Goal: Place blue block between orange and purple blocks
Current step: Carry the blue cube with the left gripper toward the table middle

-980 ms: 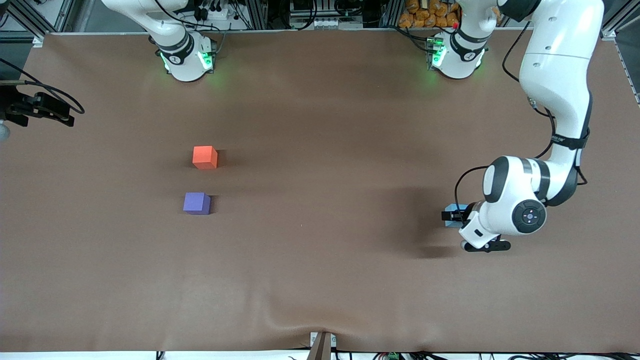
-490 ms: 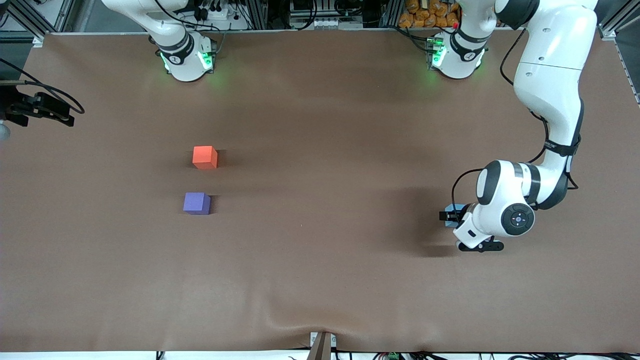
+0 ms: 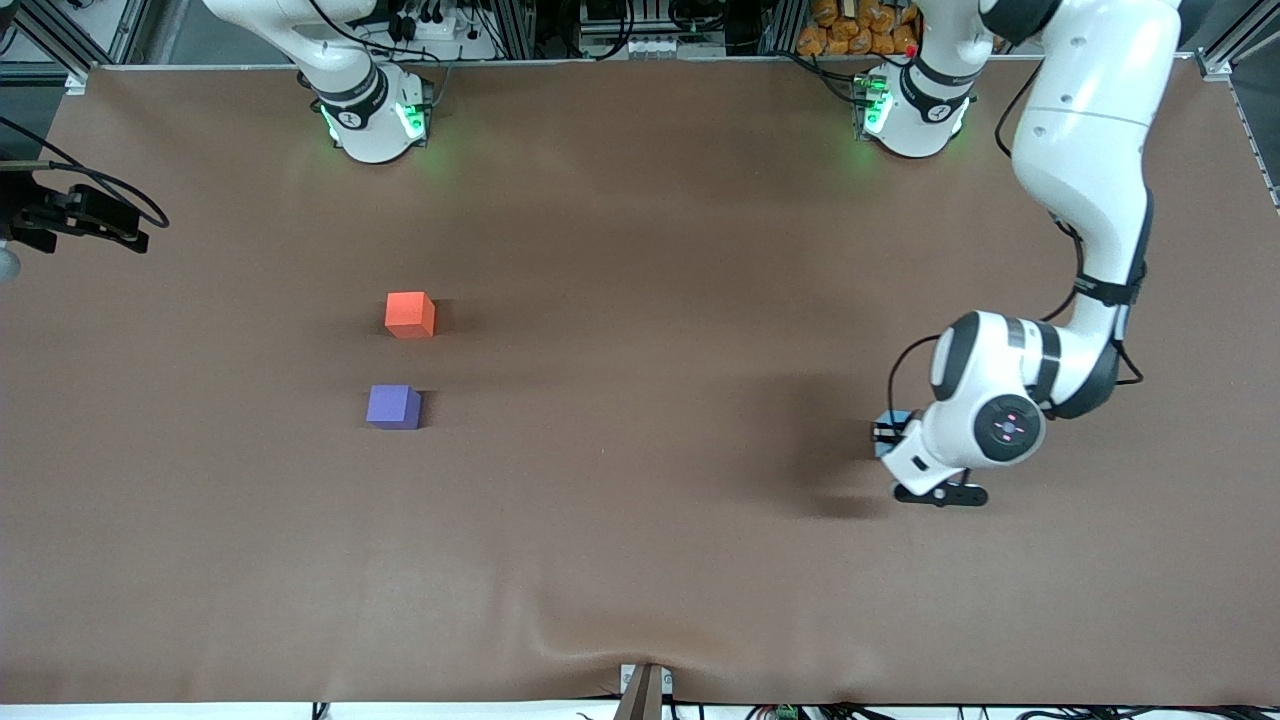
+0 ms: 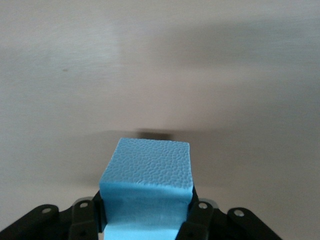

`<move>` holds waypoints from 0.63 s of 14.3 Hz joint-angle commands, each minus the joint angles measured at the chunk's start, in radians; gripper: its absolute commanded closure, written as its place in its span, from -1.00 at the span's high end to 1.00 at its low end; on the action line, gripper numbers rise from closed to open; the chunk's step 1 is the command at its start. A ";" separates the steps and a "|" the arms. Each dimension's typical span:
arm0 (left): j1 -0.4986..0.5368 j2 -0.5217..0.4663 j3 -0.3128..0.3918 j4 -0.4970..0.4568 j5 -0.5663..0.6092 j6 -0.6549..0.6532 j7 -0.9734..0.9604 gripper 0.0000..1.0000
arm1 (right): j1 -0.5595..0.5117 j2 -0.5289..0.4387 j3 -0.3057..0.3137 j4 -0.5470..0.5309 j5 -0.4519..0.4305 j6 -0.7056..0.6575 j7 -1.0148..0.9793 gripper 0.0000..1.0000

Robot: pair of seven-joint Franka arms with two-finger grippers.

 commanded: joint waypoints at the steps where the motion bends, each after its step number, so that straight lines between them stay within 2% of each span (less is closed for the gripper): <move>1: -0.133 -0.045 -0.005 -0.005 0.009 -0.036 -0.158 -0.73 | -0.013 0.013 0.006 0.023 0.003 -0.014 0.000 1.00; 4: -0.253 -0.036 -0.074 0.035 -0.023 -0.041 -0.382 -0.72 | -0.013 0.013 0.006 0.023 0.003 -0.015 0.000 1.00; 9: -0.489 0.020 -0.079 0.125 -0.095 -0.032 -0.649 -0.71 | -0.013 0.013 0.006 0.023 0.002 -0.014 0.001 1.00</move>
